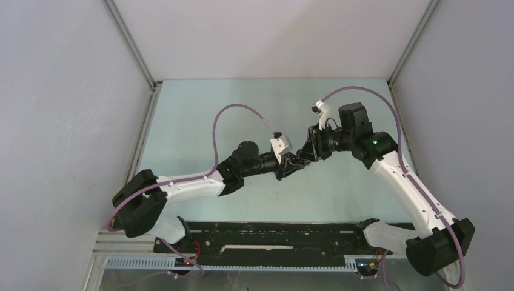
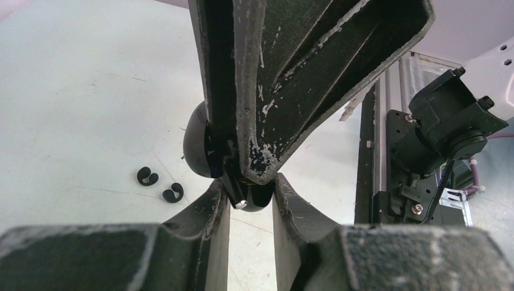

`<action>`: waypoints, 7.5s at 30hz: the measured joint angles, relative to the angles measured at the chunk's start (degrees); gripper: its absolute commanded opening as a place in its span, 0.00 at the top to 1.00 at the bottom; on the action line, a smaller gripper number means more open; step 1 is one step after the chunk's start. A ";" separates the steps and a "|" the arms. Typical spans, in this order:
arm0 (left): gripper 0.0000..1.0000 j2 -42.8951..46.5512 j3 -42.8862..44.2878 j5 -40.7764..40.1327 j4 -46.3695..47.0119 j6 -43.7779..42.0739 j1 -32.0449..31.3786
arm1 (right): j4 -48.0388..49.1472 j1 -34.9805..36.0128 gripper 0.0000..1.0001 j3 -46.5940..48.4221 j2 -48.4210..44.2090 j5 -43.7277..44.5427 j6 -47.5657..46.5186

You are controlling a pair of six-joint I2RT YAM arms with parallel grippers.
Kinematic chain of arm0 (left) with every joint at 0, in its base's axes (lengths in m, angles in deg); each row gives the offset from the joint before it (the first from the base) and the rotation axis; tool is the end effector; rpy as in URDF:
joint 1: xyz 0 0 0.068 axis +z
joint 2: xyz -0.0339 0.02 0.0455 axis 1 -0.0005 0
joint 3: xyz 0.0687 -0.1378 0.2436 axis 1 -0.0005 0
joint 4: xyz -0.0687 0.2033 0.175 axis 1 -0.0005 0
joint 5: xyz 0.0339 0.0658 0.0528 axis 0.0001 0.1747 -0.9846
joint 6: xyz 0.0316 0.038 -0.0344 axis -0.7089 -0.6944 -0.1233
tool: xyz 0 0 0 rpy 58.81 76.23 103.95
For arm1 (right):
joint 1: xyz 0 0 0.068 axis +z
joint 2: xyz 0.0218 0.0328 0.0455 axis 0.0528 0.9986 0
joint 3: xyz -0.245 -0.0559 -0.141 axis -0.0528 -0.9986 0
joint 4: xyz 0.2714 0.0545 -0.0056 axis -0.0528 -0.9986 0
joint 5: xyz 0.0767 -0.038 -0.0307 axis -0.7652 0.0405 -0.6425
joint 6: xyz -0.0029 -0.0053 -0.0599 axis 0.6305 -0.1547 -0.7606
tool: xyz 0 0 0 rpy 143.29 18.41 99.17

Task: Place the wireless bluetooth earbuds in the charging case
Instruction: Adjust the earbud with the charging case, then close the charging case.

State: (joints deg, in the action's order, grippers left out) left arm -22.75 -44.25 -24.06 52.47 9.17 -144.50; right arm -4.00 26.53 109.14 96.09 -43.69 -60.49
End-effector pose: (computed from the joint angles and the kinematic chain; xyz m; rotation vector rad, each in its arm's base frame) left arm 0.1860 -0.2885 0.2637 1.0036 1.4455 -1.0708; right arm 0.2194 0.1244 0.3519 -0.6412 2.2289 1.0209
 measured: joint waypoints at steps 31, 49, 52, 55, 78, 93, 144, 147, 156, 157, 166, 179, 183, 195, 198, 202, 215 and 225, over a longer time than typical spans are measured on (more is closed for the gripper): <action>1.00 -0.13 0.00 -0.52 0.02 0.63 0.00 | -9.60 0.46 0.96 7.19 -1.20 4.74 -17.42; 1.00 -0.79 0.00 0.11 0.39 4.07 0.02 | -8.37 15.23 1.00 6.97 -10.08 22.03 -44.28; 1.00 -0.79 0.00 0.13 1.03 4.81 0.02 | -5.09 18.38 1.00 3.23 -14.29 25.73 -47.21; 1.00 -0.81 -0.11 0.15 2.73 5.79 0.02 | -1.31 21.16 1.00 -1.07 -17.84 29.03 -49.48; 1.00 -1.42 -0.24 1.64 7.65 7.58 0.02 | 13.05 29.64 1.00 -13.29 -21.92 43.67 -59.69; 1.00 -1.44 -0.24 1.55 8.07 8.09 0.07 | 12.52 30.69 1.00 -13.40 -21.22 43.56 -59.74; 1.00 -1.44 -2.12 0.85 8.81 8.41 0.70 | 11.02 30.99 0.68 -13.84 -17.35 43.36 -59.71; 1.00 -1.44 -2.12 1.66 8.55 8.39 0.70 | 10.91 30.60 0.61 -13.84 -17.35 42.88 -59.63; 1.00 -1.46 -3.37 3.43 8.46 8.39 0.63 | 8.13 27.32 0.35 -11.52 -16.02 38.93 -57.22; 1.00 -1.46 -3.52 3.61 8.68 8.39 0.59 | 7.21 26.75 0.32 -10.69 -15.78 37.88 -56.89; 1.00 -1.49 -4.00 4.13 14.62 8.59 0.70 | -5.35 17.68 0.18 -0.04 -15.37 23.21 -55.08; 1.00 -2.29 -6.64 9.29 22.03 9.11 0.70 | -20.35 -9.11 0.16 8.09 -10.27 -4.76 -53.35; 0.99 -2.14 -7.89 10.78 23.54 9.03 0.70 | -28.89 -14.73 0.16 9.49 -8.20 -12.92 -58.58; 1.00 2.43 -9.31 15.47 18.73 4.37 -0.87 | -46.40 -22.58 0.25 8.70 3.54 -29.75 -70.53; 1.00 4.31 -8.79 15.65 13.68 1.20 -1.68 | -47.89 -20.11 0.24 8.24 0.04 -32.28 -72.32; 1.00 6.67 -6.75 15.32 5.51 -4.17 -2.78 | -48.59 -17.14 0.24 7.74 -4.55 -33.83 -72.72; 1.00 7.30 -4.20 14.58 -5.95 -9.11 -3.37 | -35.54 -9.64 0.26 -0.74 -5.01 -28.46 -60.85; 1.00 6.82 -2.64 13.73 -7.23 -9.05 -3.50 | -31.67 -8.66 0.28 -0.94 -5.64 -27.23 -57.02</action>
State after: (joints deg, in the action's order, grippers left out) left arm -15.93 -46.90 -10.34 45.23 0.12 -147.99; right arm -35.67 17.88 108.20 90.45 -70.92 -117.52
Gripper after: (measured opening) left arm 0.281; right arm 0.720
